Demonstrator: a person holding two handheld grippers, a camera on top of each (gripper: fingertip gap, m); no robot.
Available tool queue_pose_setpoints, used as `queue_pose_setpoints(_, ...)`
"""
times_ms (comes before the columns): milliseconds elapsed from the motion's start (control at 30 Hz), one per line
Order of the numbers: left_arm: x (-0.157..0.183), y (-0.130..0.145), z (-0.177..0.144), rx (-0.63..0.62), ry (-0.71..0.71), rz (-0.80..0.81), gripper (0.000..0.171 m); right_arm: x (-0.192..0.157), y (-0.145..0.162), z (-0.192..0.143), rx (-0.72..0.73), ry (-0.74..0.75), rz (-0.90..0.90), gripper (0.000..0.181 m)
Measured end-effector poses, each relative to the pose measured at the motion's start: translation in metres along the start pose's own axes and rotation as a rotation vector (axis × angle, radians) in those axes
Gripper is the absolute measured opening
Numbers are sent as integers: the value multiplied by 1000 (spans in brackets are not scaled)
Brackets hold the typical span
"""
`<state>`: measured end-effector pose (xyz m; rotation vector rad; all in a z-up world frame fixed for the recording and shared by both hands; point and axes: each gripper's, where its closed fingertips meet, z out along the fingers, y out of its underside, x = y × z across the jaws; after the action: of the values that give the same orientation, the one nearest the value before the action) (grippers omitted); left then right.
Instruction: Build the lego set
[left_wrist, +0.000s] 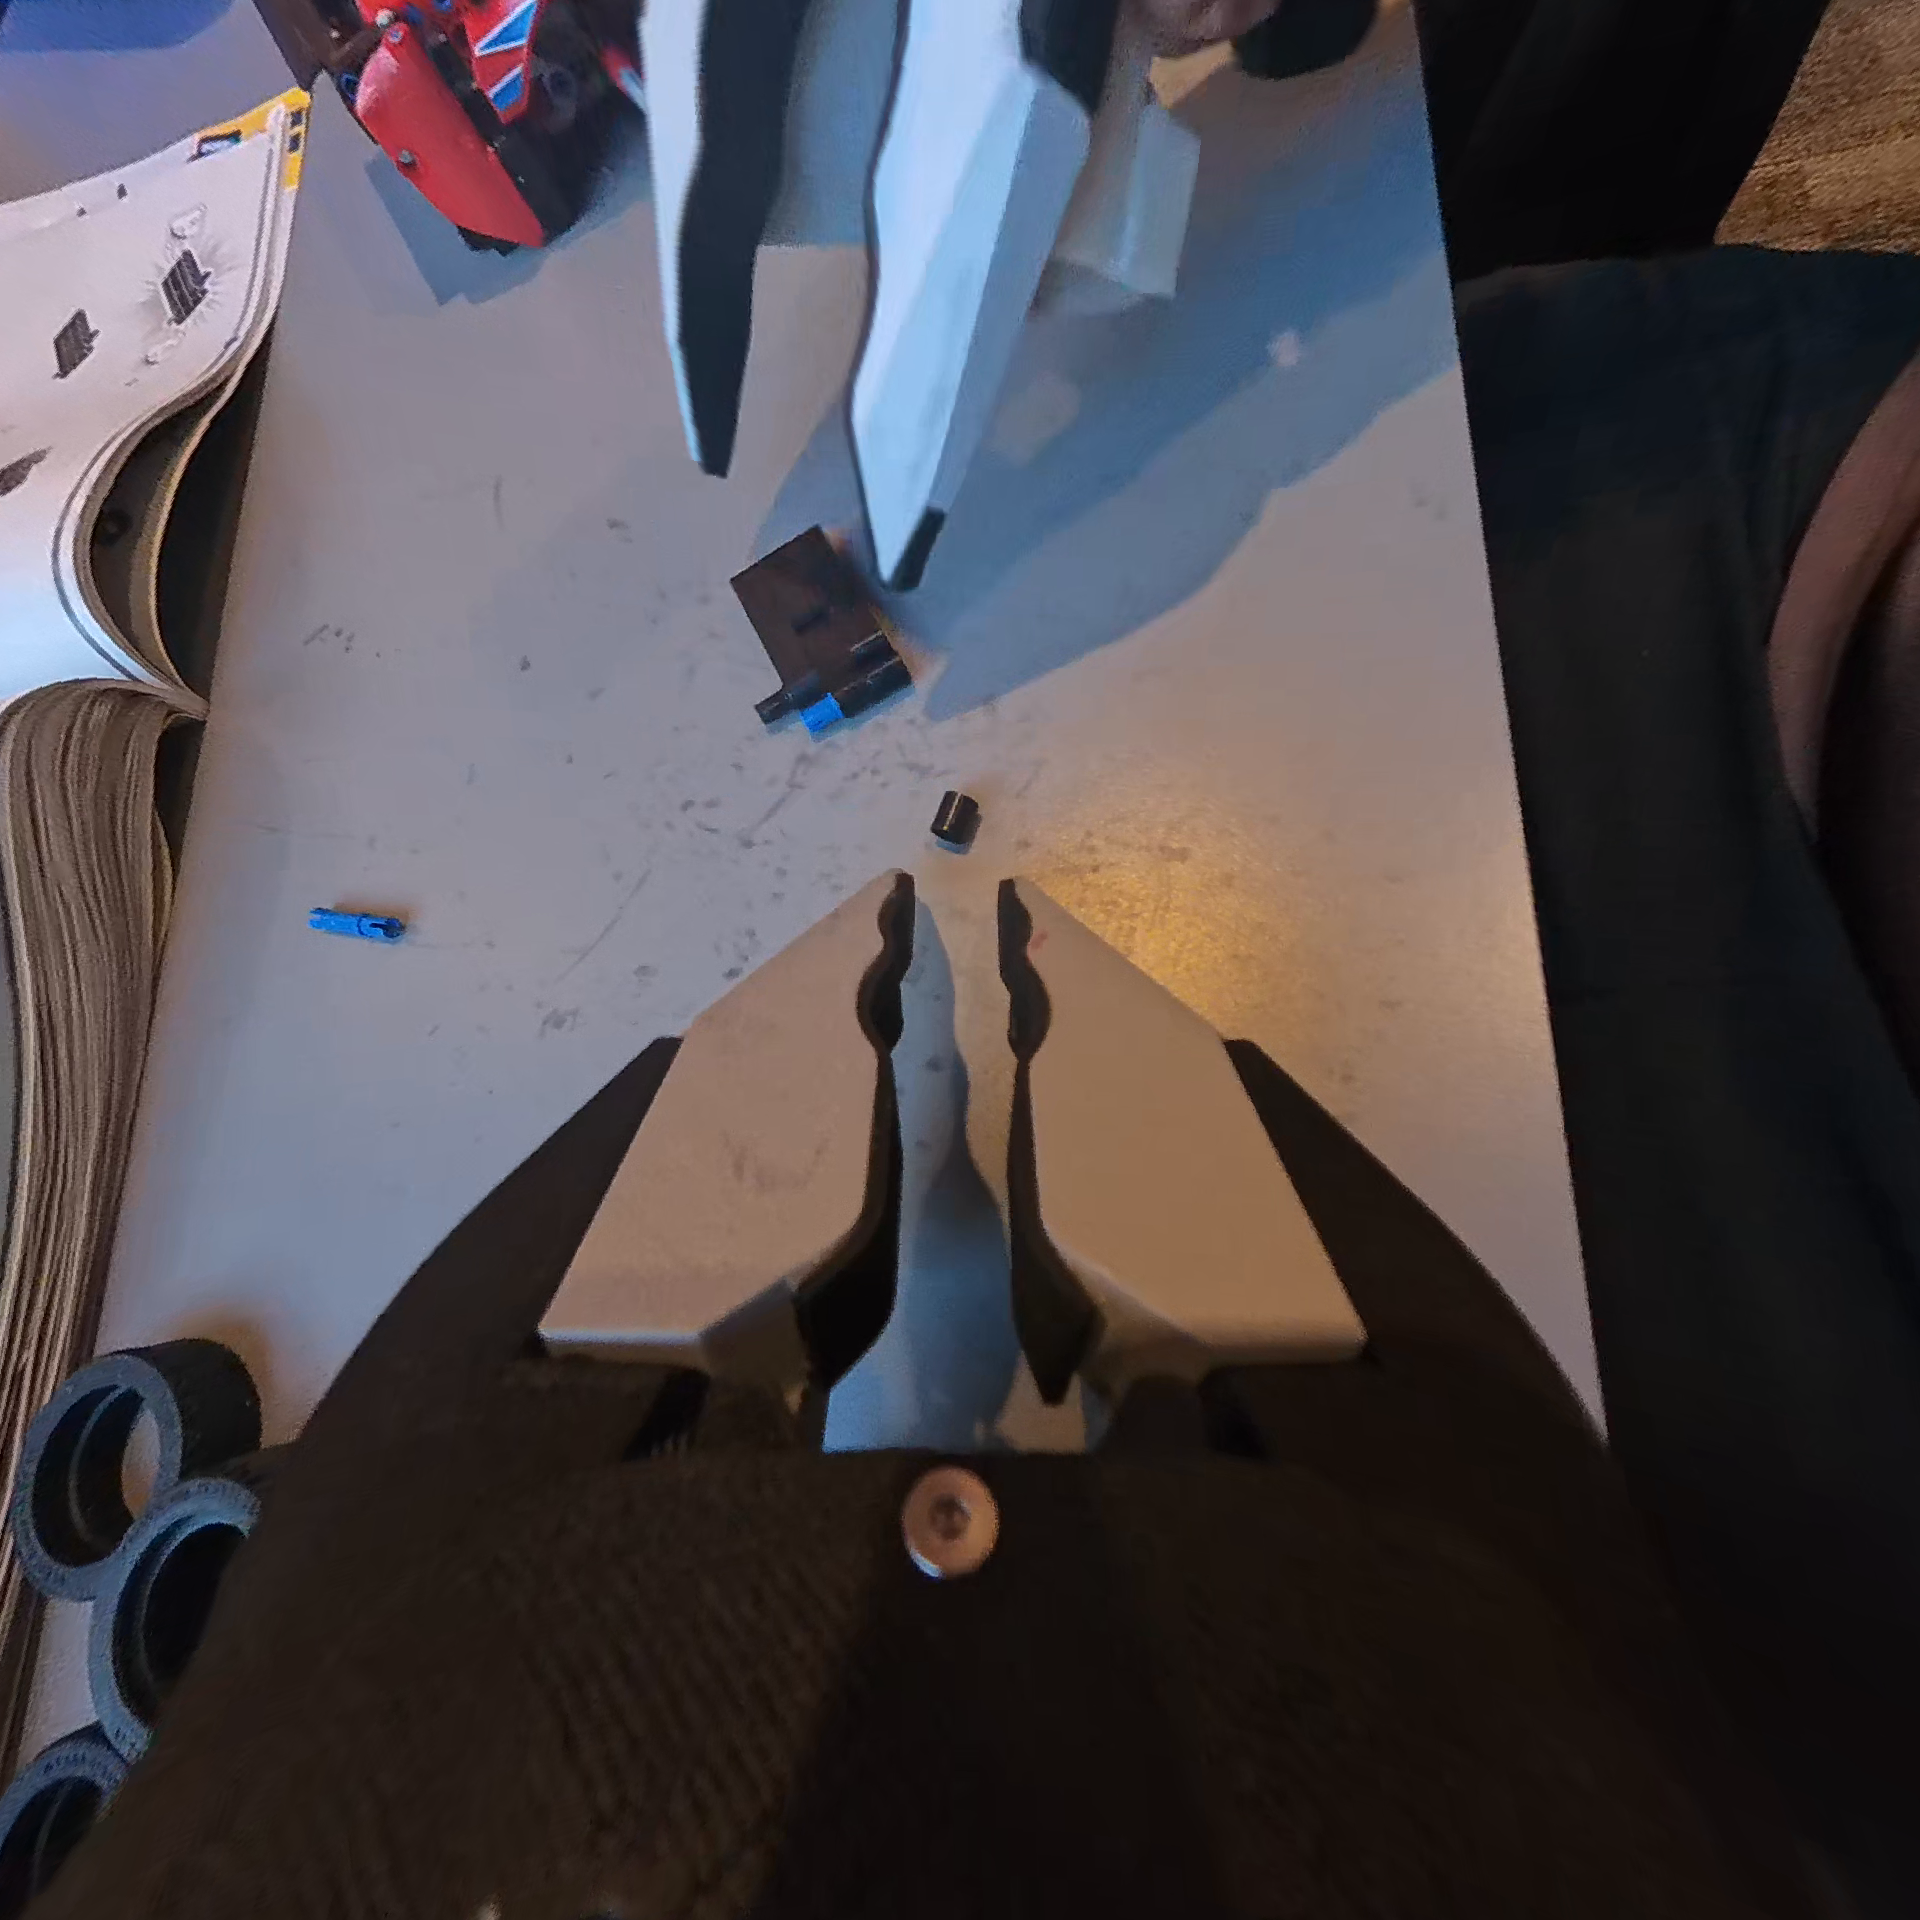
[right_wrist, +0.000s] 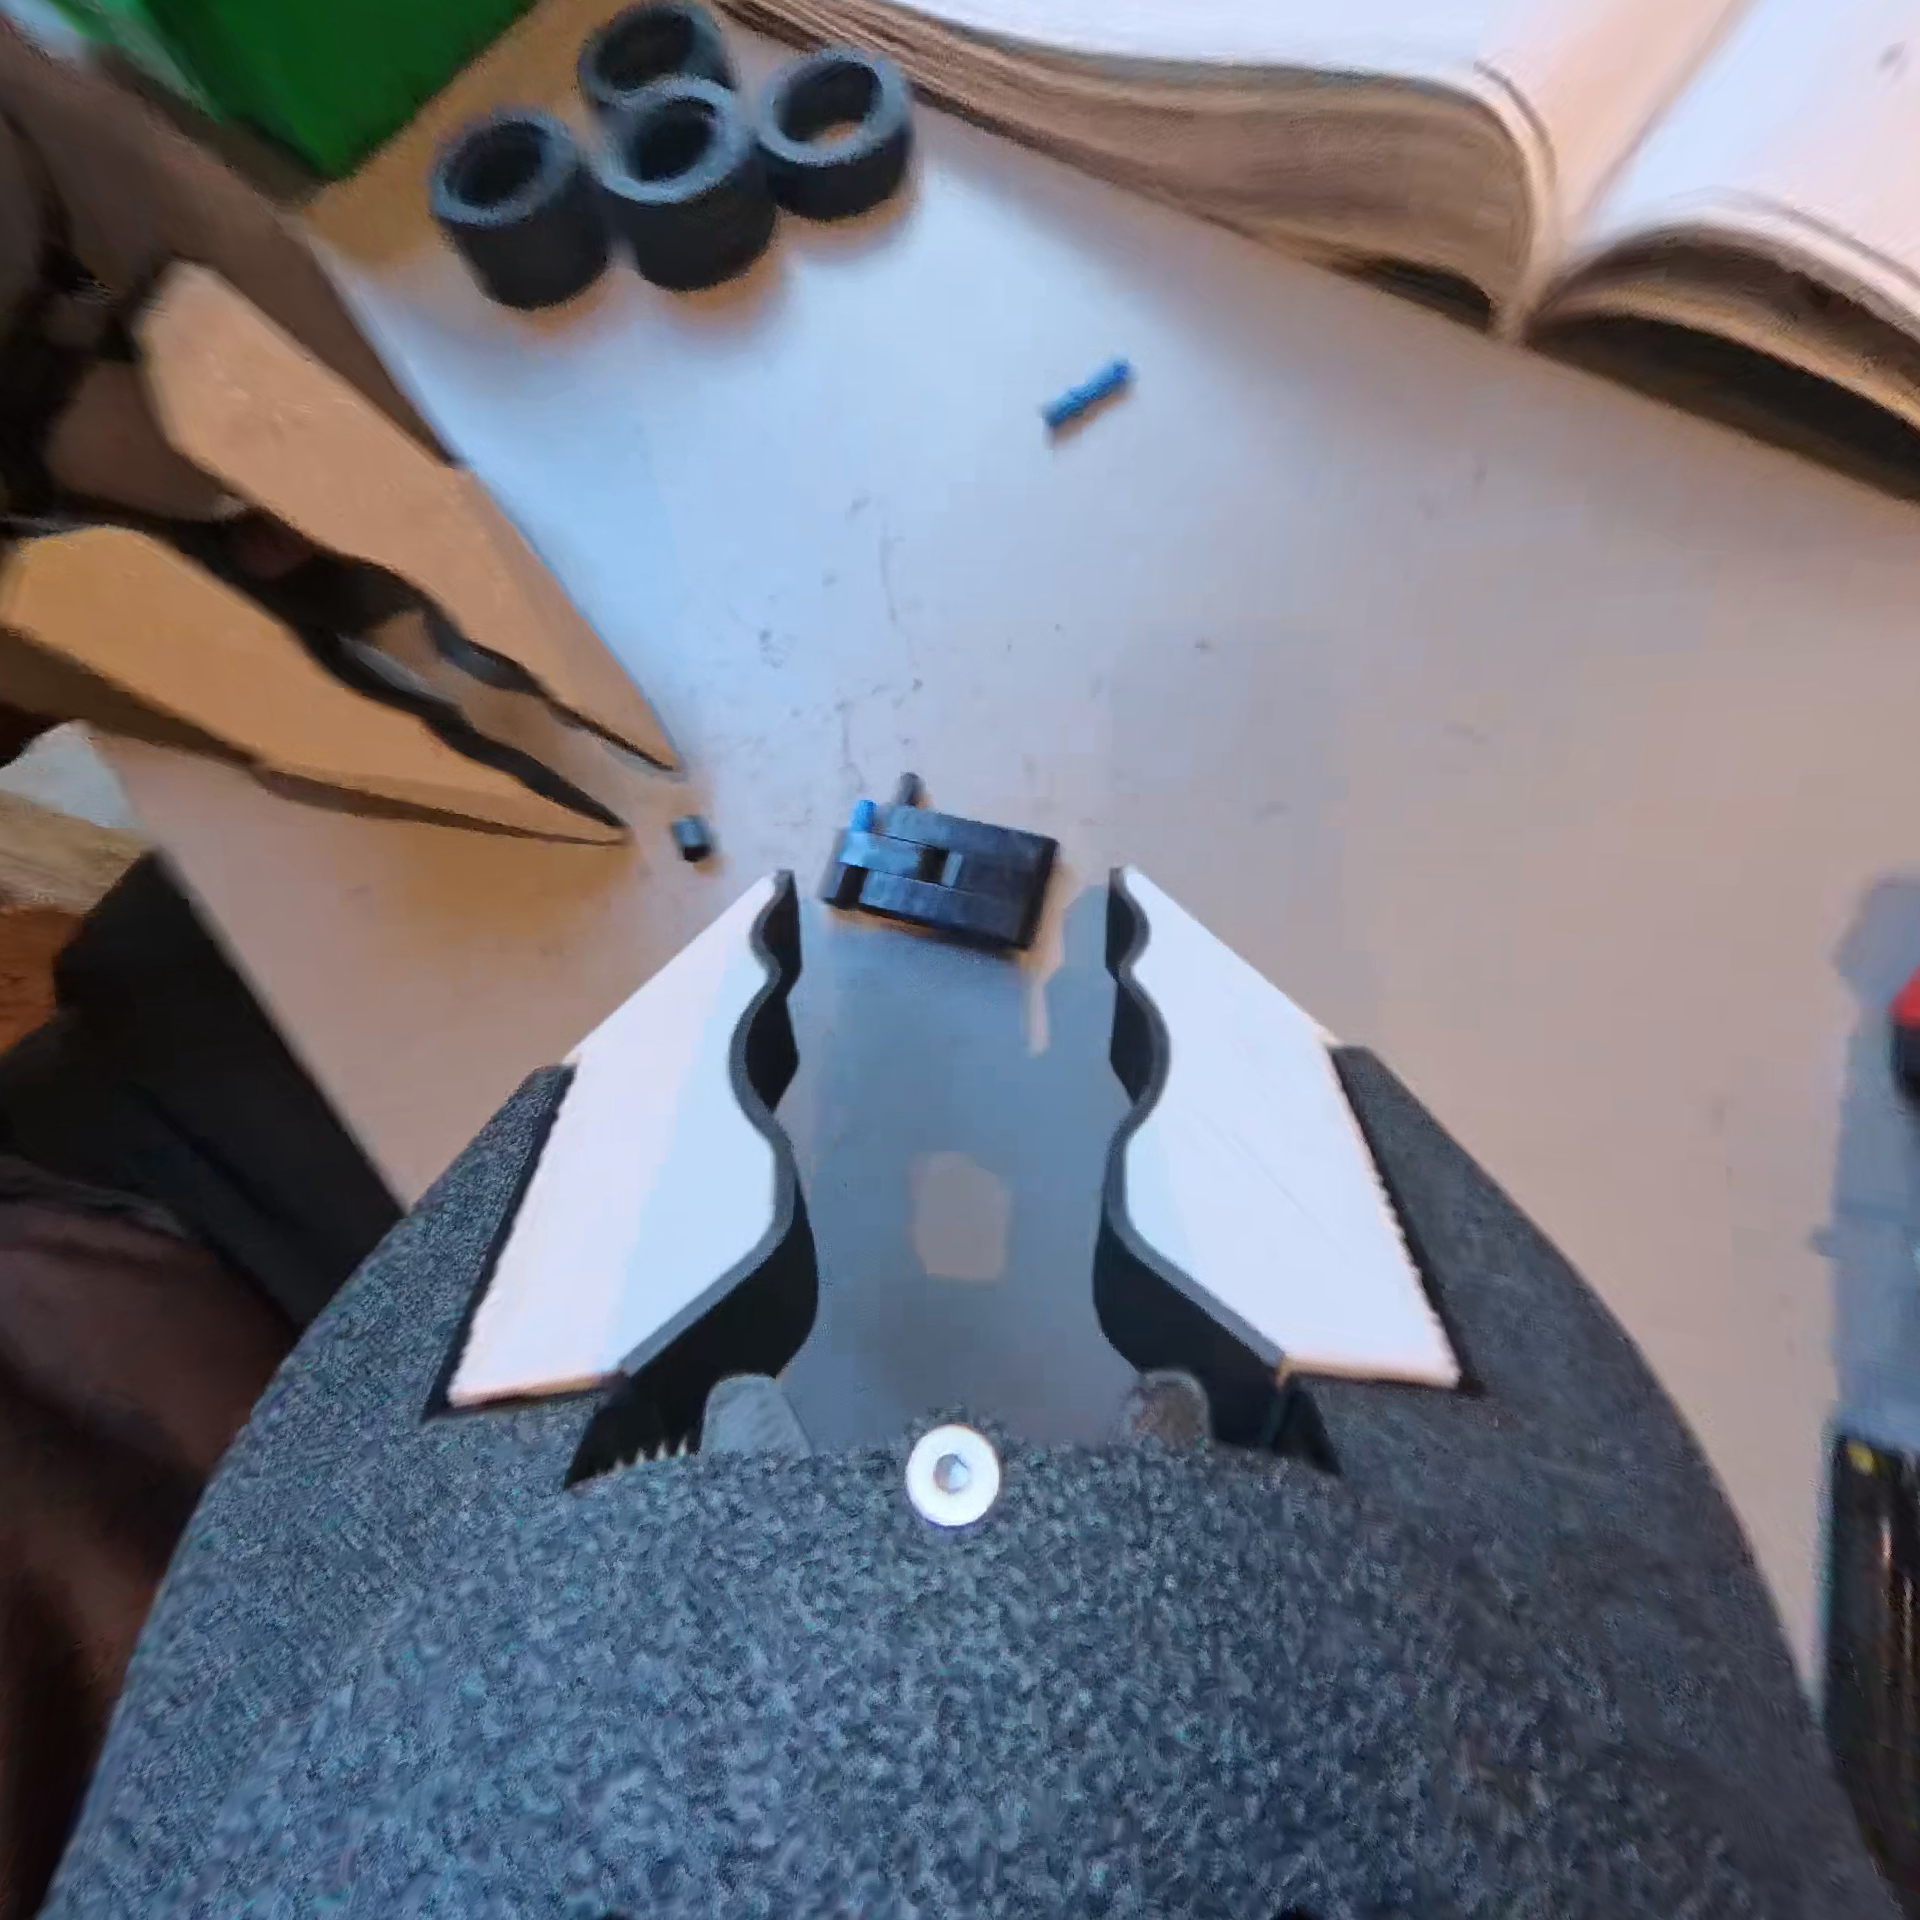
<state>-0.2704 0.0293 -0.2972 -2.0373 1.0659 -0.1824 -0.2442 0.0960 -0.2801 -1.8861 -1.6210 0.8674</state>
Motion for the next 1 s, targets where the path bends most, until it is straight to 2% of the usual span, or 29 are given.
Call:
queue_pose_setpoints(100,-3,1,0,-4,-14,-15,14,13,11,10,-23,137,97,55)
queue_pose_setpoints(267,-8,1,1,-9,-23,-62,19,5,6,19,5,124,113,59)
queue_pose_setpoints(600,-6,1,1,-9,7,-76,17,-2,6,20,17,112,131,64)
queue_pose_setpoints(867,-6,1,1,-9,6,-67,15,-7,6,26,-18,94,23,70)
queue_pose_setpoints(967,-6,1,1,-9,6,-66,15,-2,9,22,-43,85,-35,52)
queue_pose_setpoints(1000,-6,1,1,-9,4,-64,15,-2,11,21,-51,67,-50,51)
